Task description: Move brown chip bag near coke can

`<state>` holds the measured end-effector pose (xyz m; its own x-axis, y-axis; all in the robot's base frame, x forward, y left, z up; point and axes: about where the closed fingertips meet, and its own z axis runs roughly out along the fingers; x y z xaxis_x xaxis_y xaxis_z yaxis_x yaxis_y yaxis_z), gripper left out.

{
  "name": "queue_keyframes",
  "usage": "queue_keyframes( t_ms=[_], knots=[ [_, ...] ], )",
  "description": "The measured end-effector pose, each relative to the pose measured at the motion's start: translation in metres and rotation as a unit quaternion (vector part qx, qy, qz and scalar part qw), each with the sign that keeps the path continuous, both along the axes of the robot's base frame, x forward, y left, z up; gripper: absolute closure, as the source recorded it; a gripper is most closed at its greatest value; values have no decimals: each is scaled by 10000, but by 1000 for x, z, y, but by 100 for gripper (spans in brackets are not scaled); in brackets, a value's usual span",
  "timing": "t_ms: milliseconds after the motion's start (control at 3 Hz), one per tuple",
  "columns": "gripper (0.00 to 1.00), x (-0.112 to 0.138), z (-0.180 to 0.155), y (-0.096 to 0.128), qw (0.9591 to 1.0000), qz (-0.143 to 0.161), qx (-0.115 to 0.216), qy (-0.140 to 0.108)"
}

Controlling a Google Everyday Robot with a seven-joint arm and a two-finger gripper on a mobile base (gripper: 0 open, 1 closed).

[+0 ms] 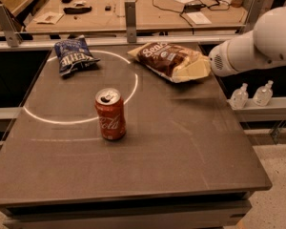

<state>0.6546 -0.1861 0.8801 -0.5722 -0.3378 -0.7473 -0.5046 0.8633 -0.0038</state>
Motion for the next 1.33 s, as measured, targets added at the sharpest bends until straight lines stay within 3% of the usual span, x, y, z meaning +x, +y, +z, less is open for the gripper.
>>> queue_keyframes(
  t_ms=[1000,1333],
  knots=[
    [0,32,-16,40,9986,456,-249,11],
    [16,34,-23,45,9976,558,-402,13]
  ],
)
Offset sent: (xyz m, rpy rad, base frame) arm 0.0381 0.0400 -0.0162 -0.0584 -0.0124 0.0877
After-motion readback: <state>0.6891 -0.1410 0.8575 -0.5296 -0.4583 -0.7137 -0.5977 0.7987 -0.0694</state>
